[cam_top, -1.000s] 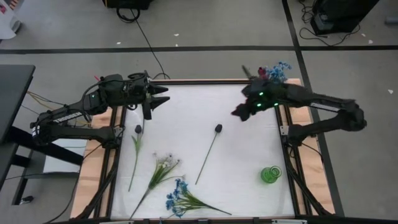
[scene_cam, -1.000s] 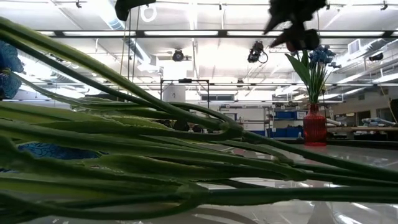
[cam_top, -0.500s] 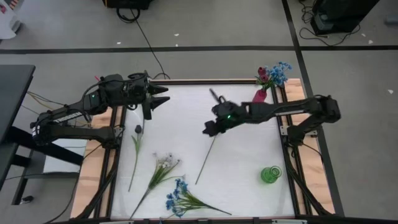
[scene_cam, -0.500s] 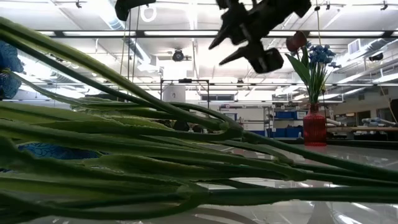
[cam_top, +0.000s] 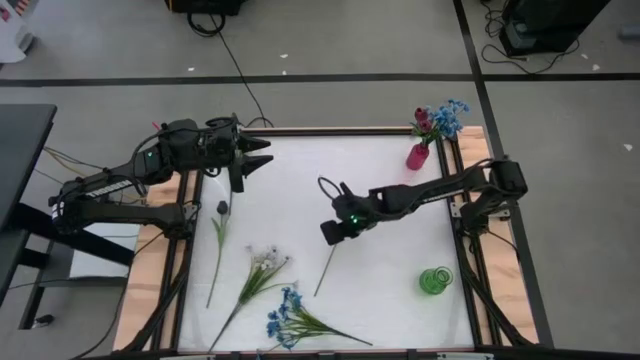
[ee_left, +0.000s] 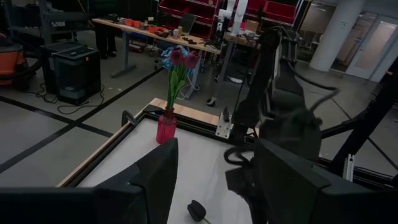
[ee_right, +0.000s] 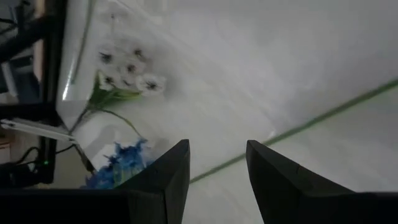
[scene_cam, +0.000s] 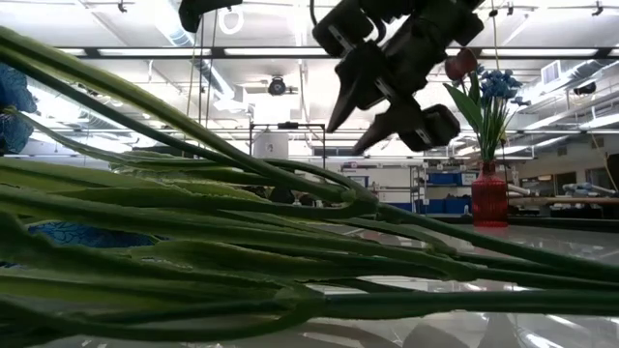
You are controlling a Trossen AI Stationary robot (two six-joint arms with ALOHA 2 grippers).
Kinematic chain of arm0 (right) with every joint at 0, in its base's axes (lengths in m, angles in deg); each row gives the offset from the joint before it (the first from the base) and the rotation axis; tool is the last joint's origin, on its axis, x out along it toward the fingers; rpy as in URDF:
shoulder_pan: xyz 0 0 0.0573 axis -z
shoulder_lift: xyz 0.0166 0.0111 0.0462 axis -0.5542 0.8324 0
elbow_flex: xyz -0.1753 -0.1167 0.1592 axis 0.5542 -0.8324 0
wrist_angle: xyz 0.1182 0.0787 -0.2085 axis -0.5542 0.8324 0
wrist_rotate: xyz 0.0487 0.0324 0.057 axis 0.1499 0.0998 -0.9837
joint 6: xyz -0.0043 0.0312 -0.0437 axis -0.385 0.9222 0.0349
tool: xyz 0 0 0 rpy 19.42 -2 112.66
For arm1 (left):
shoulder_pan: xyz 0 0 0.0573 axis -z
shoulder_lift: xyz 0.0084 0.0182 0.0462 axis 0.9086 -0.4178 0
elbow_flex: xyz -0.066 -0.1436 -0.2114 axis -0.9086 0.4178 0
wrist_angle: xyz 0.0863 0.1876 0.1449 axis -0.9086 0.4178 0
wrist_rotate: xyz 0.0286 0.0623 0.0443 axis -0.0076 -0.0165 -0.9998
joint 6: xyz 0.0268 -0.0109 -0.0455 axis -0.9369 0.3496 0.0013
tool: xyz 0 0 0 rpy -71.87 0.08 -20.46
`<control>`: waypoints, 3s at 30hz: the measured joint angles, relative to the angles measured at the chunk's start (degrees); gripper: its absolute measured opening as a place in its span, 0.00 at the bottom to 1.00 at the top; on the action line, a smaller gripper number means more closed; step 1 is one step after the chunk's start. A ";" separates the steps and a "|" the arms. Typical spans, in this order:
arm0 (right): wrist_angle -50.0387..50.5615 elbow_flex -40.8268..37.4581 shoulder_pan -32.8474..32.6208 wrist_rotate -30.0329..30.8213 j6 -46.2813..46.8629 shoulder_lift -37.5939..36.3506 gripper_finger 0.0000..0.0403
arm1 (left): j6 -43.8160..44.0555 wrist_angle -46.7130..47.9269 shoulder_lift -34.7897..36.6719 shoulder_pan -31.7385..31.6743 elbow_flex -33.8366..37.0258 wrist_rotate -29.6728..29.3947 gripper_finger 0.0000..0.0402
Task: Sort flowers into vase by color
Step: Put the blue flowers into the red vase
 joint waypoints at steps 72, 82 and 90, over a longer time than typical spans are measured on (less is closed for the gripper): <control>-33.81 0.10 -37.36 22.46 -45.19 18.01 0.41 | 0.01 -0.13 0.00 -0.01 0.00 0.00 0.54; -31.55 0.52 -36.76 23.75 -48.58 22.72 0.41 | -0.01 -0.20 0.02 0.00 0.00 0.00 0.54; -27.53 0.68 -35.33 22.96 -48.62 22.85 0.23 | -0.01 -0.28 0.00 -0.01 0.00 0.00 0.54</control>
